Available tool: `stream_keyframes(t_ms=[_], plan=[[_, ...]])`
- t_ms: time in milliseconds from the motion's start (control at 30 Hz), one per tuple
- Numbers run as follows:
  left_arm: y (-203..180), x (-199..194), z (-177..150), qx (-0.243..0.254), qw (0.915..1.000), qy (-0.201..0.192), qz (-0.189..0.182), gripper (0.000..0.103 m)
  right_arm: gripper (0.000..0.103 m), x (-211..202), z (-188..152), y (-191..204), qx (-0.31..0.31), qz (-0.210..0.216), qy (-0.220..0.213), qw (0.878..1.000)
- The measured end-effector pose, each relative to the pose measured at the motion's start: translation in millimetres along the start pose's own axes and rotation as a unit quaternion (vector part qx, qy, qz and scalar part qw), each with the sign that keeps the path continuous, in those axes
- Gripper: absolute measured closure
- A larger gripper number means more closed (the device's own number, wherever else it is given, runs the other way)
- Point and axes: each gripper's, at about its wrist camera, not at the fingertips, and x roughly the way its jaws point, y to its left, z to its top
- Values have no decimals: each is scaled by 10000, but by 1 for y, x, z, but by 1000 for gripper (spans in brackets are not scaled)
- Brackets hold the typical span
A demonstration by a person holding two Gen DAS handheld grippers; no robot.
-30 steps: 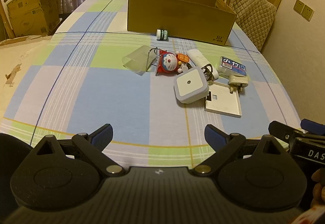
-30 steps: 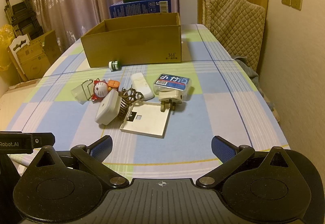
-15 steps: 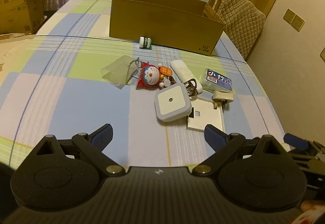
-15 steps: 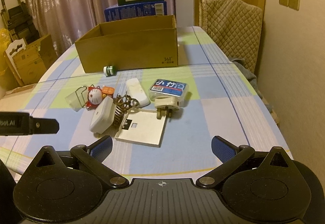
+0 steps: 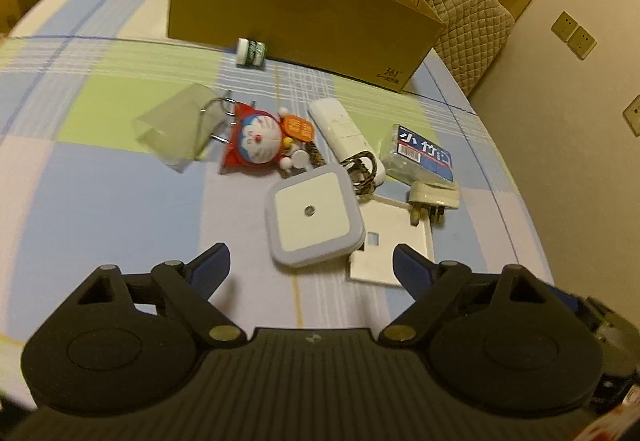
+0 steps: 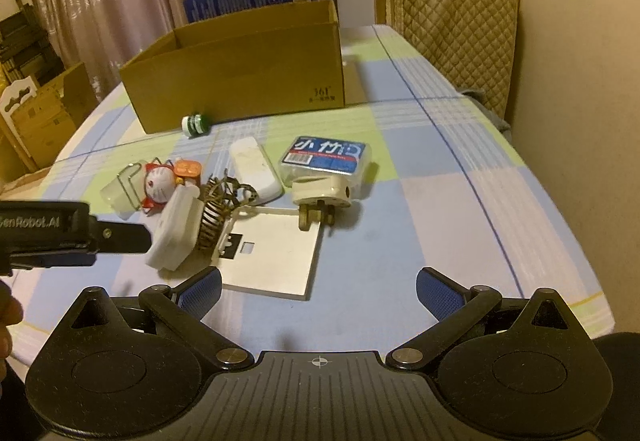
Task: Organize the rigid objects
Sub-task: 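Move left gripper to white square night light while right gripper hovers over white plate, then grasp the white square night light with the left gripper and lift it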
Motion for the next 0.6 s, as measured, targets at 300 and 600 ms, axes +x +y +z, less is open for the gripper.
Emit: stream_keyframes(t_ms=[300,600], plan=[[10,42,12,-257,9991,208,-262,27,2,26,-2,-7,150,-58,187,9997],[12,49,15,-58,9995,188,-253,40,2,46,-3,-4,175,30,299,9994]])
